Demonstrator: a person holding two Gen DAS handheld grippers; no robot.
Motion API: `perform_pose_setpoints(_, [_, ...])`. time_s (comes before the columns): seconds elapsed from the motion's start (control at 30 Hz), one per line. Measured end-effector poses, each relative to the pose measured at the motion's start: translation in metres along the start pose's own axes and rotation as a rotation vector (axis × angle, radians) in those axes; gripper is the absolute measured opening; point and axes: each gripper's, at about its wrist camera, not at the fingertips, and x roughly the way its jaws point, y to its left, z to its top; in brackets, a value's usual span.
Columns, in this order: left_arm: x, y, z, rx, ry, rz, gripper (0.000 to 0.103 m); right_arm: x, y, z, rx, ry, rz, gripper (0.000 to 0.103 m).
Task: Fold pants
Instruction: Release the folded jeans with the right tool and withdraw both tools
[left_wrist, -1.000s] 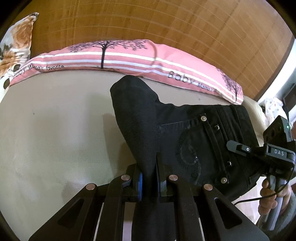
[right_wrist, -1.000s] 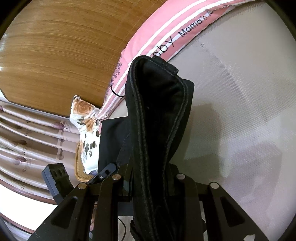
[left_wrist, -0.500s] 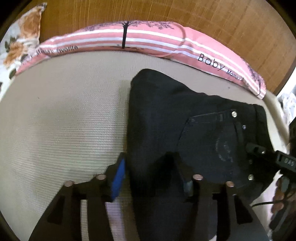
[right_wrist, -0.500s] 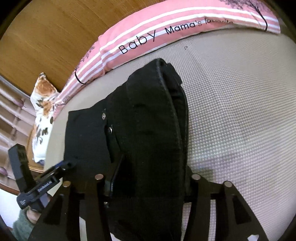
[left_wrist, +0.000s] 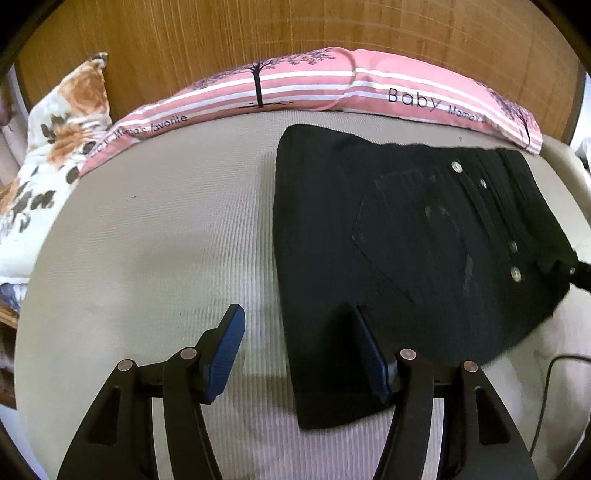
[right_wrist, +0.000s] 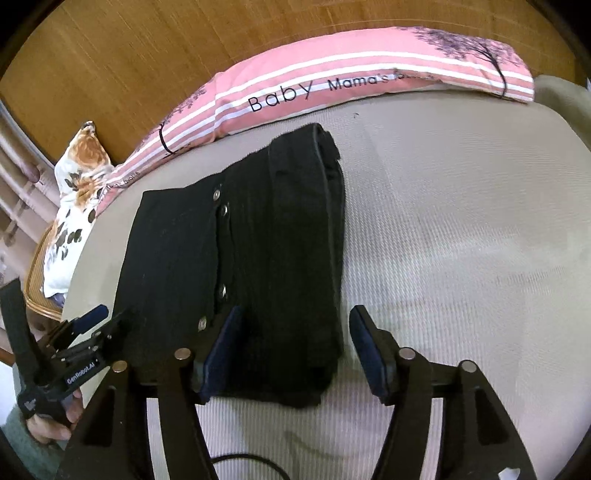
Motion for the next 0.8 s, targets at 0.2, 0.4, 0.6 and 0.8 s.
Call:
perform_pose_setpoints(0.2, [-0.012,-0.003,-0.019,0.015,-0.017,0.021,0.061,-0.008,0.002,-0.016,-0.010,-0.032,-0.040,0.060])
perform_pose_setpoints(0.4, [-0.012,-0.007,-0.023,0.036,-0.040,0.047,0.062,0.004,0.001,-0.017,0.002,-0.016,-0.077,0.066])
perform_pose_setpoints(0.6, [-0.032,-0.012,-0.026,0.040,-0.057,0.088,0.062,-0.012,0.011,-0.018,-0.009,-0.046,-0.114,0.070])
perform_pose_setpoints(0.8, [-0.061,-0.014,-0.035,-0.004,-0.078,0.076,0.062,-0.043,0.039,-0.031,-0.089,-0.115,-0.158,0.086])
